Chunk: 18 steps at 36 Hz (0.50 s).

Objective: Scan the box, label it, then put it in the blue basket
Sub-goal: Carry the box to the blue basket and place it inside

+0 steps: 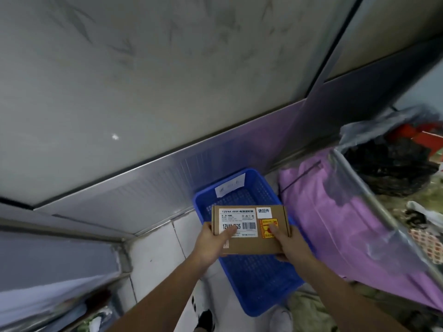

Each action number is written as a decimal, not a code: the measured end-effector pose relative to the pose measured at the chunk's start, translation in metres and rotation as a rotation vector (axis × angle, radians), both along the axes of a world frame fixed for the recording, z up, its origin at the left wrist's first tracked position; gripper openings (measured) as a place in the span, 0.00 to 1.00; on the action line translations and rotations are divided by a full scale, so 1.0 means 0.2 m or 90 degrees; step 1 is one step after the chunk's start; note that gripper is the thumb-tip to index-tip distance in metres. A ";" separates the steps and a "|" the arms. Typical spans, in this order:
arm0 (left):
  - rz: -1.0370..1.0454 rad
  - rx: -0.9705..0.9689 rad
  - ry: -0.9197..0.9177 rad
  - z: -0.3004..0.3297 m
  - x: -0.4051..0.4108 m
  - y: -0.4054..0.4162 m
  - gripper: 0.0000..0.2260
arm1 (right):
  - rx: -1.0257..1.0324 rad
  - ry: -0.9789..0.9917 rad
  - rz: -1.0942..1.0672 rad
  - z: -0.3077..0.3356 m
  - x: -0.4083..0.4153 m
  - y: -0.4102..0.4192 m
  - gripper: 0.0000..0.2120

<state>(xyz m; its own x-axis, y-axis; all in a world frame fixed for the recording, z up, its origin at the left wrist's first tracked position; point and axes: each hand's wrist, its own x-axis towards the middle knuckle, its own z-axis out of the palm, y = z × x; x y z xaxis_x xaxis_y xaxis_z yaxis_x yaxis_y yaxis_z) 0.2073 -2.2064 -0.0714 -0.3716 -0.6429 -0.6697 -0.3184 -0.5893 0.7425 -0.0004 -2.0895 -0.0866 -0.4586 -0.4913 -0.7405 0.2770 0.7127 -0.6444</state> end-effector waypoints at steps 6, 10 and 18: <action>0.047 0.020 -0.031 -0.28 -0.09 -0.03 0.22 | 0.017 -0.011 0.035 -0.23 -0.11 -0.09 0.25; 0.092 0.001 -0.024 -0.52 -0.21 0.02 0.23 | 0.007 -0.010 0.080 -0.44 -0.25 -0.11 0.22; 0.141 -0.013 -0.092 -1.23 -0.43 0.11 0.15 | 0.032 -0.016 0.145 -1.12 -0.55 -0.14 0.23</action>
<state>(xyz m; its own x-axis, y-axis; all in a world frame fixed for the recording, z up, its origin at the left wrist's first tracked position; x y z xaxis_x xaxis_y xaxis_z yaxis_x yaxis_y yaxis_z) 0.1210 -2.1839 -0.3182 -0.1212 -0.7122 -0.6915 -0.2873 -0.6416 0.7112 -0.1102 -2.1168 -0.3104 -0.3213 -0.5422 -0.7764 0.1202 0.7899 -0.6014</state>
